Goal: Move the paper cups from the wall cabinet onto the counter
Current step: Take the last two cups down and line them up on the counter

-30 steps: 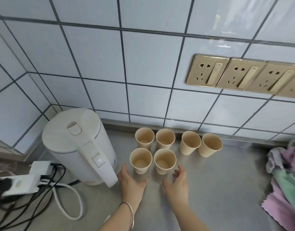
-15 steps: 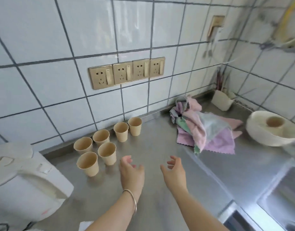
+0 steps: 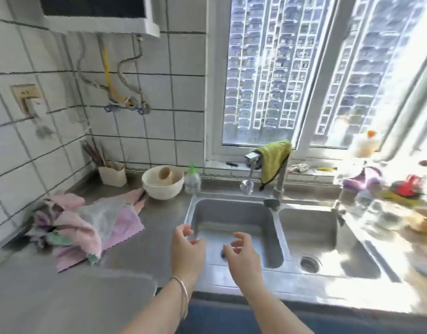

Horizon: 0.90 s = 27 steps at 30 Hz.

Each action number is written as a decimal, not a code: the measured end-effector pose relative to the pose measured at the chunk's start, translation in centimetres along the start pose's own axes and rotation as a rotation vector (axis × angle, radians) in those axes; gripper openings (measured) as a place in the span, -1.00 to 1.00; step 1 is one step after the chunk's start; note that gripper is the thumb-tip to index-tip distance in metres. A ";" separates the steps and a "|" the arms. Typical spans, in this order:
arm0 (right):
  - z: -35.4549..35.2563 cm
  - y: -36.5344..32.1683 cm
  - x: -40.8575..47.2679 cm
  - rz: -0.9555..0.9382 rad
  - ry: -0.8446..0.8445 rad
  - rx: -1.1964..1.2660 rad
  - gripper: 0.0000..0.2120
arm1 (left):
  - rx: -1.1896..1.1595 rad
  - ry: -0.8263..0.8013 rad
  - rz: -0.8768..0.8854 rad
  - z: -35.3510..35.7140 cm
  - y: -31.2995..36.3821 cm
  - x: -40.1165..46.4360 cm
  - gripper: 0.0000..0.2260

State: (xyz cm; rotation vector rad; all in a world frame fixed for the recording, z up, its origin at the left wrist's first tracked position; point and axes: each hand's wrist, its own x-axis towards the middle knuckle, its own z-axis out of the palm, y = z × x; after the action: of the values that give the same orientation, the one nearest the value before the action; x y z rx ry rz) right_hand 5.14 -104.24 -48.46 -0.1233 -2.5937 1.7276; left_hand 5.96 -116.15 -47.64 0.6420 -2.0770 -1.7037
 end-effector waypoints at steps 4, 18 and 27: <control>-13.2 2.9 0.4 0.001 0.227 0.010 -0.70 | -0.033 -0.224 0.093 11.5 4.5 -6.0 -0.70; -51.2 8.8 -6.7 0.086 0.825 -0.068 -0.75 | -0.169 -0.909 0.298 39.4 20.6 -32.6 -0.72; -69.2 6.6 -6.5 0.018 1.186 -0.226 -0.72 | -0.303 -1.220 0.445 53.4 31.4 -42.0 -0.67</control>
State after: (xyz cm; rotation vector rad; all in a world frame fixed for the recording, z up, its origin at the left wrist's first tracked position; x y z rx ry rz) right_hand 16.35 -38.54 -27.70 -0.8596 -1.8101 0.8491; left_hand 7.60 -44.14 -27.34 -1.1599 -2.1994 -2.2703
